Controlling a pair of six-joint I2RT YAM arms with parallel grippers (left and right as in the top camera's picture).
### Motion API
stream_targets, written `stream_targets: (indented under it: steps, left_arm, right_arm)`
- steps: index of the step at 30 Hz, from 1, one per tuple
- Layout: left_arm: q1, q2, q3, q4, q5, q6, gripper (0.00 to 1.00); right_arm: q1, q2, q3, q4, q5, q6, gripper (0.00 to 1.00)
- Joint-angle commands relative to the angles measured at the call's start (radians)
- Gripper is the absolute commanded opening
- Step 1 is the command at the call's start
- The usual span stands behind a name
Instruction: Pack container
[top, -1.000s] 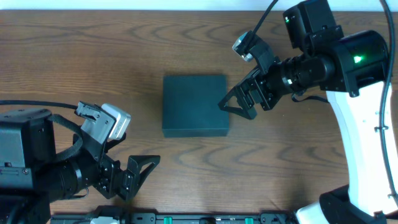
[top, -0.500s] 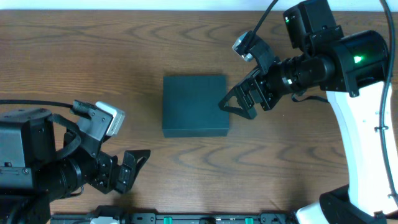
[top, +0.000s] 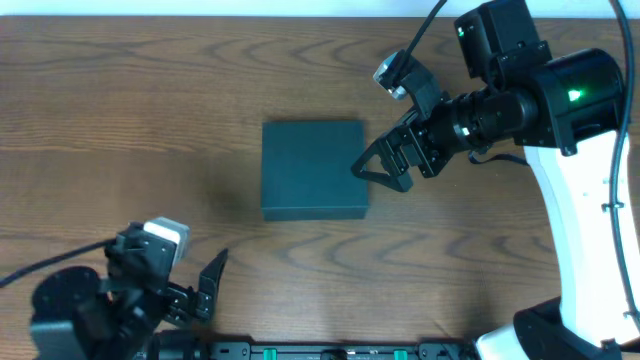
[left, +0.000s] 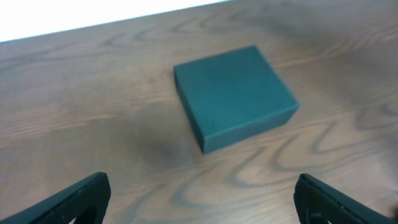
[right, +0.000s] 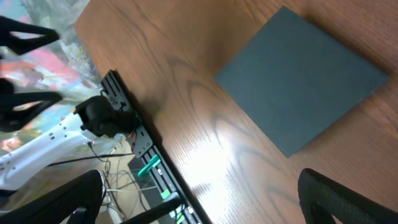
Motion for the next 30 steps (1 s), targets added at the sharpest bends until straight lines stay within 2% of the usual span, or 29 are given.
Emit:
stream_targets:
  steps: [1,4,9,14,19,23,30]
  left_arm:
    - [0.026,-0.055,-0.124,0.051,-0.024,-0.019,0.95]
    - [0.058,-0.068,-0.253,0.145,-0.01,-0.042,0.95]
    - [0.132,-0.068,-0.453,0.351,0.131,-0.051,0.95]
    - [0.145,-0.068,-0.557,0.472,0.167,-0.148,0.95]
    - [0.146,-0.074,-0.629,0.512,0.029,-0.272,0.95]
    - [0.146,-0.146,-0.7,0.562,-0.09,-0.364,0.95]
    - [0.148,-0.313,-0.829,0.592,-0.217,-0.41,0.95]
  right_arm:
    - [0.008,-0.001,-0.002,-0.003,-0.004,0.009,0.99]
    - [0.008,-0.001,-0.002,-0.003,-0.004,0.009,0.99]
    - [0.008,-0.001,-0.002,-0.003,-0.004,0.009,0.99]
    - [0.008,-0.001,-0.002,-0.003,-0.004,0.009,0.99]
    - [0.008,-0.001,-0.002,-0.003,-0.004,0.009,0.99]
    - [0.008,-0.001,-0.002,-0.003,-0.004,0.009,0.99]
    - [0.008,-0.001,-0.002,-0.003,-0.004,0.009,0.99]
